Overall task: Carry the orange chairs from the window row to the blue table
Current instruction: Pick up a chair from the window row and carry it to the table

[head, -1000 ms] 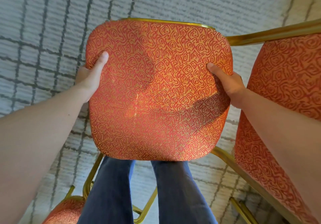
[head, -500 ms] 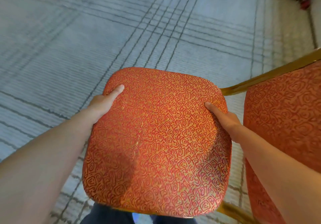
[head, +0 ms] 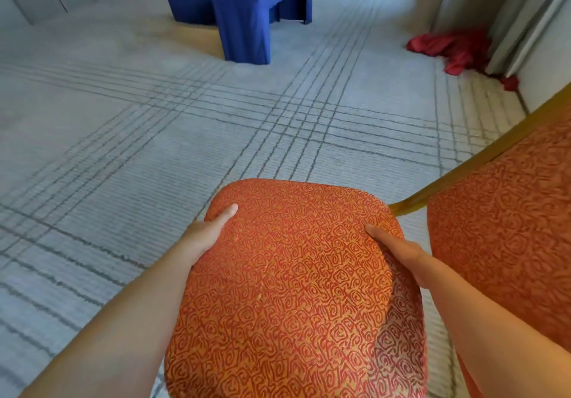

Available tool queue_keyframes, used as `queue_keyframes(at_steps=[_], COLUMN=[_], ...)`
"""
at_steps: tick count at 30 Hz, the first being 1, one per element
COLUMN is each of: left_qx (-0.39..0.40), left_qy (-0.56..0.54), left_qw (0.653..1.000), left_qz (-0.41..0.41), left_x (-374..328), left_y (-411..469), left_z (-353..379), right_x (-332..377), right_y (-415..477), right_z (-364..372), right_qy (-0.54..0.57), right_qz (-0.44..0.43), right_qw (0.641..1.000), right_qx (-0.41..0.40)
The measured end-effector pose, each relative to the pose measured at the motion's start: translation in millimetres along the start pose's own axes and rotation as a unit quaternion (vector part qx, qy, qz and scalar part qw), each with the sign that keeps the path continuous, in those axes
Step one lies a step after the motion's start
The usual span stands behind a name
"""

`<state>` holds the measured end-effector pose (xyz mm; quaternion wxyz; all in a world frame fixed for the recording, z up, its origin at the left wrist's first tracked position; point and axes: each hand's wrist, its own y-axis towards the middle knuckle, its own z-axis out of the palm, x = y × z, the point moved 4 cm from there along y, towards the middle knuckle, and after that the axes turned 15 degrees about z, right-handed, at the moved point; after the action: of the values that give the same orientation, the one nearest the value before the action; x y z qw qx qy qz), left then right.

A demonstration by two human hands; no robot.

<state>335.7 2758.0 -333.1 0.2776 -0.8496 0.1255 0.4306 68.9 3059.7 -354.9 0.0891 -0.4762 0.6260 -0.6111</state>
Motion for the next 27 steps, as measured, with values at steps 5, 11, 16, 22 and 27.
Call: queue_keyframes(at_steps=[5, 11, 16, 22, 27], left_qx=[-0.017, -0.029, -0.022, -0.005, 0.001], left_qy=[0.003, 0.006, 0.009, 0.037, 0.012], left_qw=[0.999, 0.999, 0.999, 0.999, 0.998], left_qz=[0.027, 0.045, 0.041, 0.040, 0.063], left_x=[-7.4, -12.9, -26.7, -49.5, -91.1], left_y=[-2.5, 12.0, 40.0, 104.4, 190.6], left_z=[5.6, 6.5, 10.2, 19.8, 25.2], right_x=[1.0, 16.2, 41.1, 91.4, 162.2], right_y=[2.3, 18.5, 34.0, 61.9, 101.9], right_z=[-5.2, -9.1, -10.2, -7.5, -0.6], right_qy=[0.018, 0.027, 0.030, 0.042, 0.071], right_qz=[-0.010, -0.019, -0.025, -0.021, -0.022], right_qw=[1.000, 0.999, 0.999, 0.999, 0.997], right_qx=[-0.005, -0.013, -0.018, -0.020, -0.024])
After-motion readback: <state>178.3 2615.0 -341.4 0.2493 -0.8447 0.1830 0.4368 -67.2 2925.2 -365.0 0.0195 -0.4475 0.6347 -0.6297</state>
